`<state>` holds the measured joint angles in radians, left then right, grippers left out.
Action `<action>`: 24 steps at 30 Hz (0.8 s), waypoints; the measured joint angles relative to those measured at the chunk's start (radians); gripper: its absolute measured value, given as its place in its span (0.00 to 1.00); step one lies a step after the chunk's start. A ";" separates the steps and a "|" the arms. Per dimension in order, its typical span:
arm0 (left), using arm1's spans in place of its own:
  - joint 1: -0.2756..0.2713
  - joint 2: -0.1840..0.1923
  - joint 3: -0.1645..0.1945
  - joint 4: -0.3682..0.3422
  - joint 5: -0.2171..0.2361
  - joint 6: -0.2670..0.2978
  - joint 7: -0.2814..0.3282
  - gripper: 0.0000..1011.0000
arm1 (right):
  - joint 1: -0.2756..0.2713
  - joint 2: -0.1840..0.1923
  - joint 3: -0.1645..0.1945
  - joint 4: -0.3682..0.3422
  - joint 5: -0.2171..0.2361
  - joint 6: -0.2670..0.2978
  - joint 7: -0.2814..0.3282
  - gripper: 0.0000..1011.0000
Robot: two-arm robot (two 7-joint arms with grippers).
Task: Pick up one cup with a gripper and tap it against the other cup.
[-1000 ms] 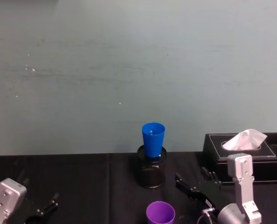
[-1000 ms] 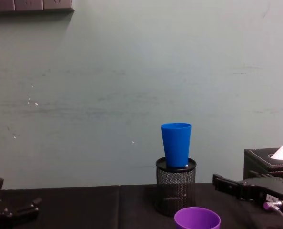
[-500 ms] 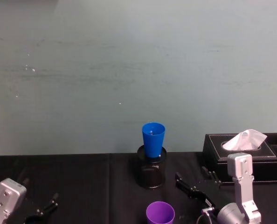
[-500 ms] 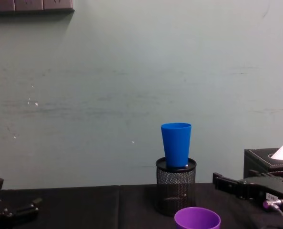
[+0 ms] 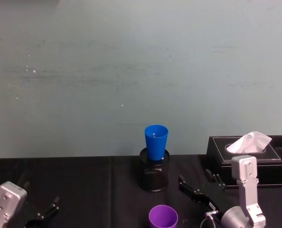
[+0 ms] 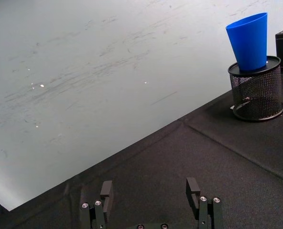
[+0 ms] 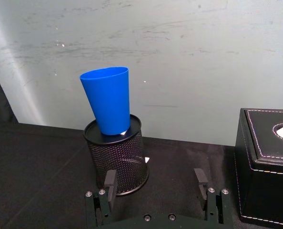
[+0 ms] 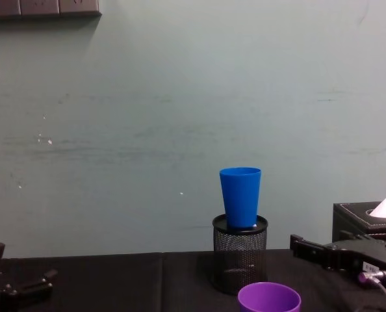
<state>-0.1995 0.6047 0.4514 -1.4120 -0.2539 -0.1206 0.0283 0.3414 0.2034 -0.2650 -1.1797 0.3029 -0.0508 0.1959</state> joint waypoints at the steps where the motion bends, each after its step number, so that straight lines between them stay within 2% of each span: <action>1: 0.000 0.000 0.000 0.000 0.000 0.000 0.000 0.99 | 0.000 0.000 0.000 0.000 0.000 0.000 0.000 0.99; 24: 0.000 0.000 0.000 0.000 0.000 0.000 0.000 0.99 | 0.000 0.000 0.000 -0.001 0.000 0.001 -0.001 0.99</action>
<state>-0.1995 0.6047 0.4514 -1.4120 -0.2539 -0.1205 0.0283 0.3415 0.2034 -0.2650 -1.1802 0.3029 -0.0501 0.1946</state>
